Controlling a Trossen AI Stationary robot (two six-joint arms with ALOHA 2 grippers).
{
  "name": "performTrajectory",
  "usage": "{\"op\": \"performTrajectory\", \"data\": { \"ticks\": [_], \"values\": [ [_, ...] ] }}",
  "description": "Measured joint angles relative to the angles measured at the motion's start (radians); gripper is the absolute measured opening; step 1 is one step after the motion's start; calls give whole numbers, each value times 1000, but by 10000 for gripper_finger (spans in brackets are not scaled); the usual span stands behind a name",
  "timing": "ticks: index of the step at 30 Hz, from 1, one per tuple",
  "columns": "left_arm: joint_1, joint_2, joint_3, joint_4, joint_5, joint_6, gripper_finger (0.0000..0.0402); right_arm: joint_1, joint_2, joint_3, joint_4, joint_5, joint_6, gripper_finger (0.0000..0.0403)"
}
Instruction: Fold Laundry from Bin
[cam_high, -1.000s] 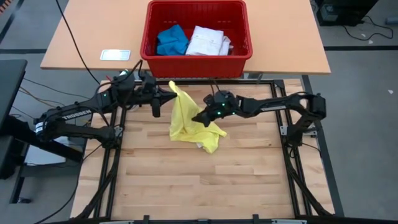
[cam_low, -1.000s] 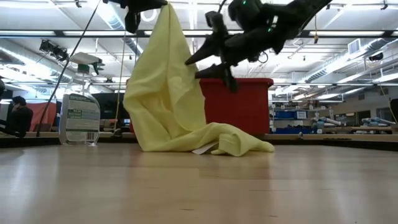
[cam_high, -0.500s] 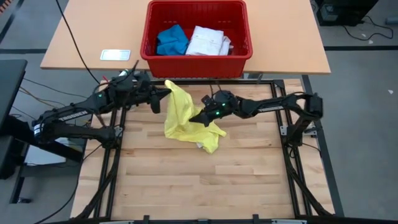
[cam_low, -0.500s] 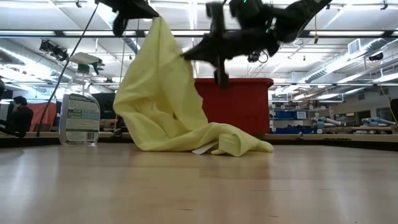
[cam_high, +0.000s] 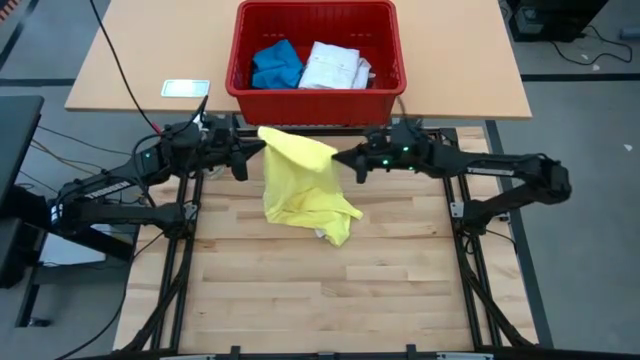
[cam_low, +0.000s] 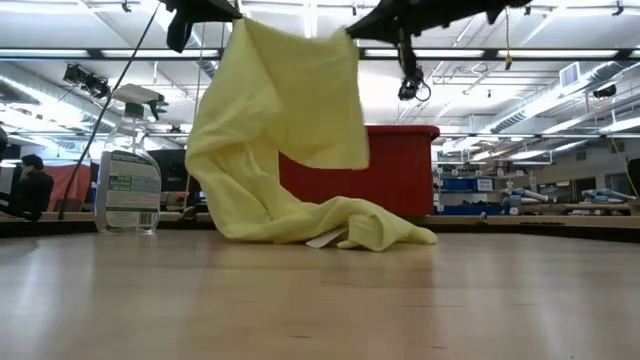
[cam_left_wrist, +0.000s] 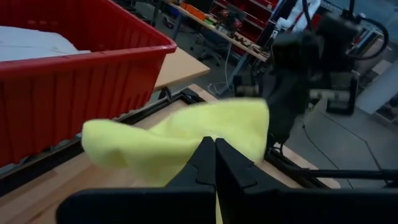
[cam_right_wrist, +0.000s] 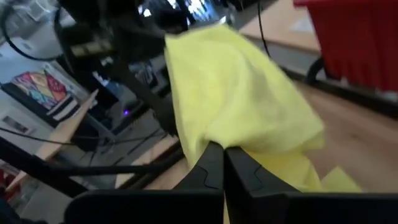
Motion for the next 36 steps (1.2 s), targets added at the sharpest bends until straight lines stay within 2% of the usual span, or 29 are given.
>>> {"op": "performTrajectory", "data": {
  "ticks": [5,17,19,23,26,29,32,36],
  "values": [
    [0,18,0,0,-67,2,0,-30,-43,0,9,2,-11,1],
    [-57,122,0,8,-70,7,10,-43,-42,0,24,-38,-5,0],
    [-58,126,0,6,-70,5,34,-43,-41,0,23,-56,-8,0],
    [-57,126,0,-14,-70,-19,110,-38,-41,0,-7,-79,-30,0],
    [-57,126,0,-55,-70,-24,169,-26,-32,0,-92,-86,-60,0],
    [-57,127,0,-90,-70,-33,213,-11,-8,0,-192,-87,-67,0],
    [-57,129,0,-100,-70,-33,234,7,19,0,-215,-113,-67,0],
    [-57,141,1,-97,-57,-33,236,29,58,0,-167,-167,-67,0]
  ]
}}
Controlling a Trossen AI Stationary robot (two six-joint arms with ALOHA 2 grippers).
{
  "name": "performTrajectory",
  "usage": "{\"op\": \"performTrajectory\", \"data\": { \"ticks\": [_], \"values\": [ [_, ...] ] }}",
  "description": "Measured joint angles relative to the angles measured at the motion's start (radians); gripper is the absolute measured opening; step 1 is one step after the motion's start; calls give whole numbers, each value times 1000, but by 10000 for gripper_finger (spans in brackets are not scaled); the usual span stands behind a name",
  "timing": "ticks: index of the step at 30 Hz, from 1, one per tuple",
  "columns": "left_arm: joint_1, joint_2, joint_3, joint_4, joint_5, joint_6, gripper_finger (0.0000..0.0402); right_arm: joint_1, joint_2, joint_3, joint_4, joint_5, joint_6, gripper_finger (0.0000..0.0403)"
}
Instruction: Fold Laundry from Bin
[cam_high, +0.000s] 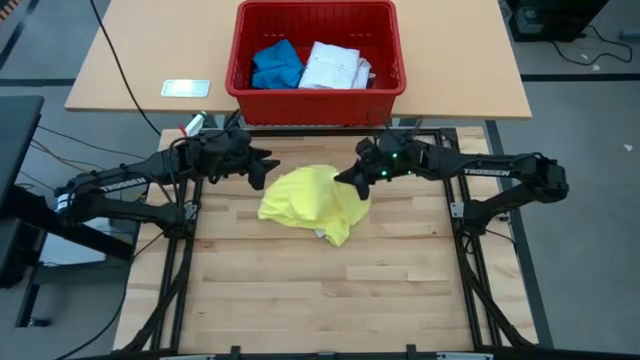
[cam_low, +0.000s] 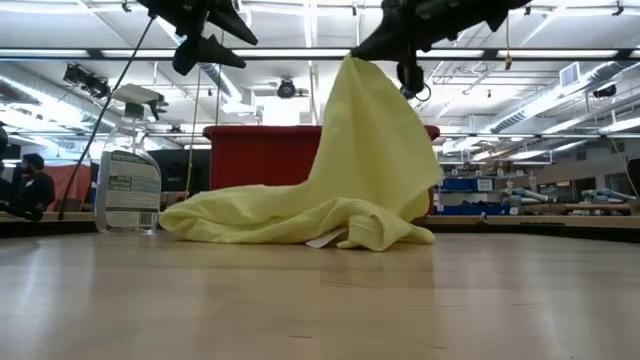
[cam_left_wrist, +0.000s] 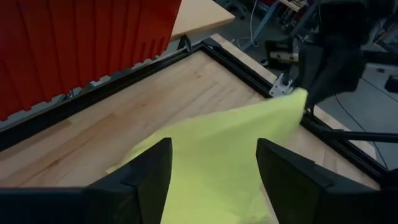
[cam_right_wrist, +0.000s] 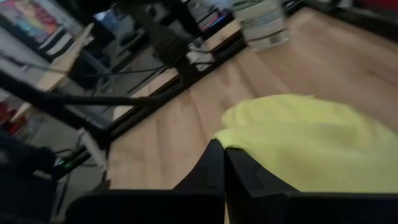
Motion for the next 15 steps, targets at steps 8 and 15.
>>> {"op": "performTrajectory", "data": {
  "ticks": [8,15],
  "values": [
    [0,71,0,29,114,20,231,9,15,0,77,-105,3,0],
    [0,149,0,183,260,124,231,17,16,0,137,-239,3,0]
  ]
}}
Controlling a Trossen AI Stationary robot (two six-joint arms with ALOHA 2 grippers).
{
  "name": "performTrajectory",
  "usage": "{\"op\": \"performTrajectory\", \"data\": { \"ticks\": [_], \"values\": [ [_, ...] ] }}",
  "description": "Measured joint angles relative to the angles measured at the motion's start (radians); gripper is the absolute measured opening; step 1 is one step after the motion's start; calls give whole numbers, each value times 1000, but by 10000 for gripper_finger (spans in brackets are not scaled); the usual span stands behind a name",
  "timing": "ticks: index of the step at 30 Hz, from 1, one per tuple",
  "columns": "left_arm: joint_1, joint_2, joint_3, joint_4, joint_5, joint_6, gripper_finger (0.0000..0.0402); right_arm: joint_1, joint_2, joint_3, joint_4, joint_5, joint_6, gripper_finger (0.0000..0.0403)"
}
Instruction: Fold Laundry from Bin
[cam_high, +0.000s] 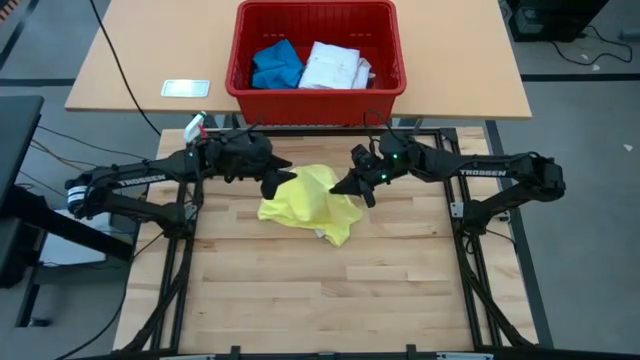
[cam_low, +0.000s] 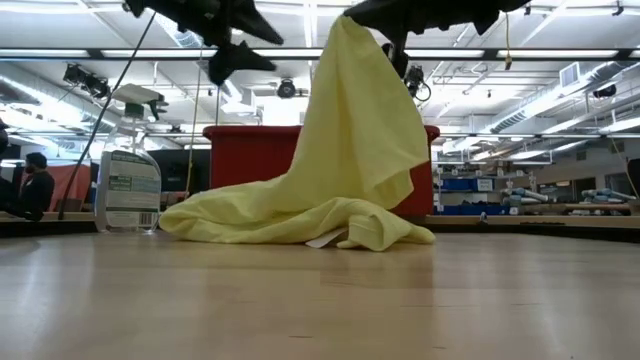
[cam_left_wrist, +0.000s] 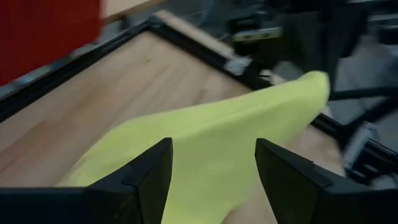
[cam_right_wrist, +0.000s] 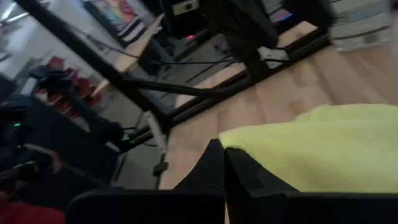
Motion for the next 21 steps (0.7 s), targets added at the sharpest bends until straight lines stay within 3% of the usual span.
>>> {"op": "performTrajectory", "data": {
  "ticks": [6,13,17,21],
  "values": [
    [-9,85,0,183,120,46,231,10,0,0,44,25,1,0],
    [-17,142,0,237,121,8,231,10,0,0,102,176,48,0],
    [-17,167,0,263,104,-6,228,9,0,0,134,195,50,0],
    [-27,191,0,319,103,-25,199,9,0,0,152,211,54,0]
  ]
}}
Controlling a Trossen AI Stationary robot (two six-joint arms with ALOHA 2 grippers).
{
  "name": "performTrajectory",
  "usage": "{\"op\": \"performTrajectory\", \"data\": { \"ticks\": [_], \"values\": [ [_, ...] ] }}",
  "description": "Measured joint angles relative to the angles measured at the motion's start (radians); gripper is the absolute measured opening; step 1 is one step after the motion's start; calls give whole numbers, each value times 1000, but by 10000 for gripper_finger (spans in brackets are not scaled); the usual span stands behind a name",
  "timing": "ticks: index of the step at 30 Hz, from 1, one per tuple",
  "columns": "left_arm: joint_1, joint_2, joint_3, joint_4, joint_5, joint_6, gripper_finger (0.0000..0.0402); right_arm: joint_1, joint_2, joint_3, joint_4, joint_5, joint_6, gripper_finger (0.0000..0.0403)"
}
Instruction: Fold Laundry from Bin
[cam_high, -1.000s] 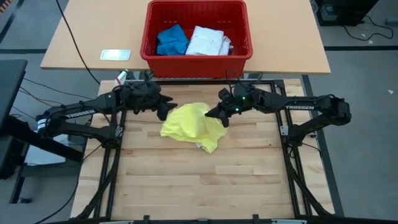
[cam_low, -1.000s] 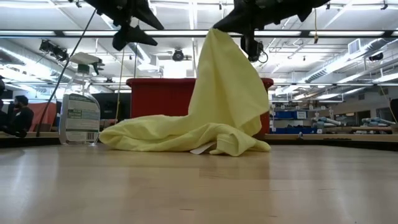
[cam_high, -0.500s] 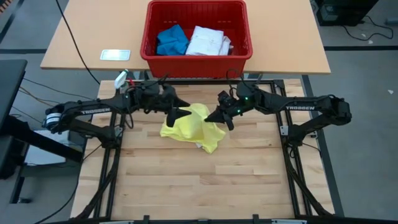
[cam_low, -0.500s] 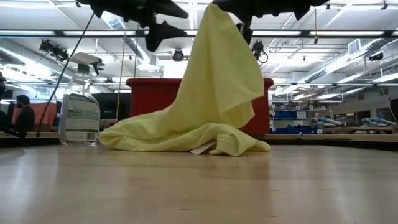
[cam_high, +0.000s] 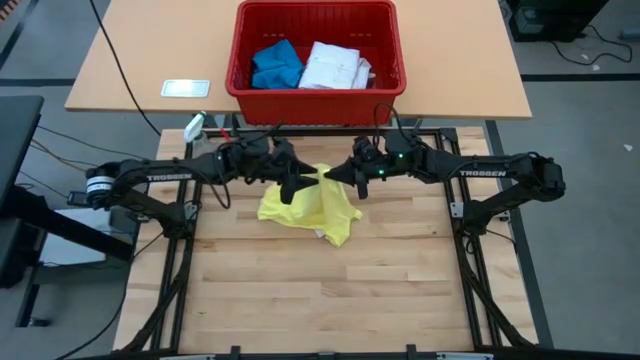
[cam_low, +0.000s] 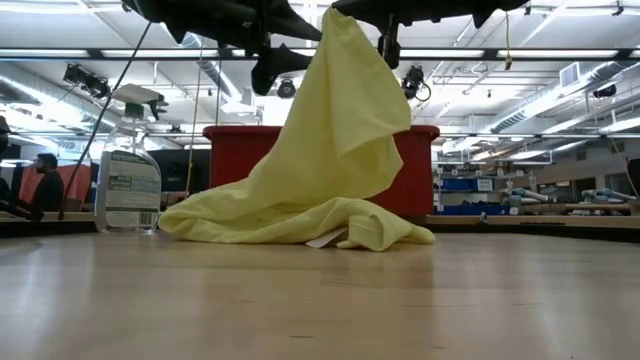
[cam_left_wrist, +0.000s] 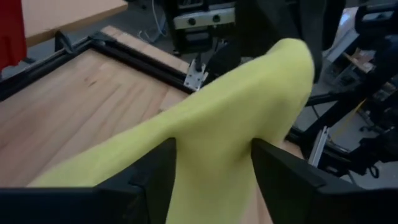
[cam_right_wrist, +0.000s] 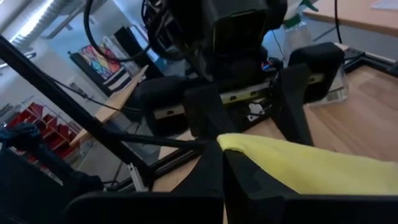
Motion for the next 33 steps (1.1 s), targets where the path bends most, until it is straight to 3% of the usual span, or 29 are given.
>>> {"op": "performTrajectory", "data": {
  "ticks": [5,9,22,25,29,33],
  "values": [
    [-17,3,0,15,-31,-3,159,0,0,0,7,12,6,0],
    [-22,3,0,43,-53,-5,152,-2,0,0,35,12,7,0],
    [-34,2,0,127,-73,-1,200,-25,-2,0,98,-50,8,0],
    [-34,2,0,137,-26,0,197,-25,-2,0,97,-75,8,0],
    [-46,2,0,146,-21,0,169,-26,-2,0,96,-72,8,0],
    [-63,2,0,166,-21,1,103,-39,-2,0,96,-48,33,0]
  ]
}}
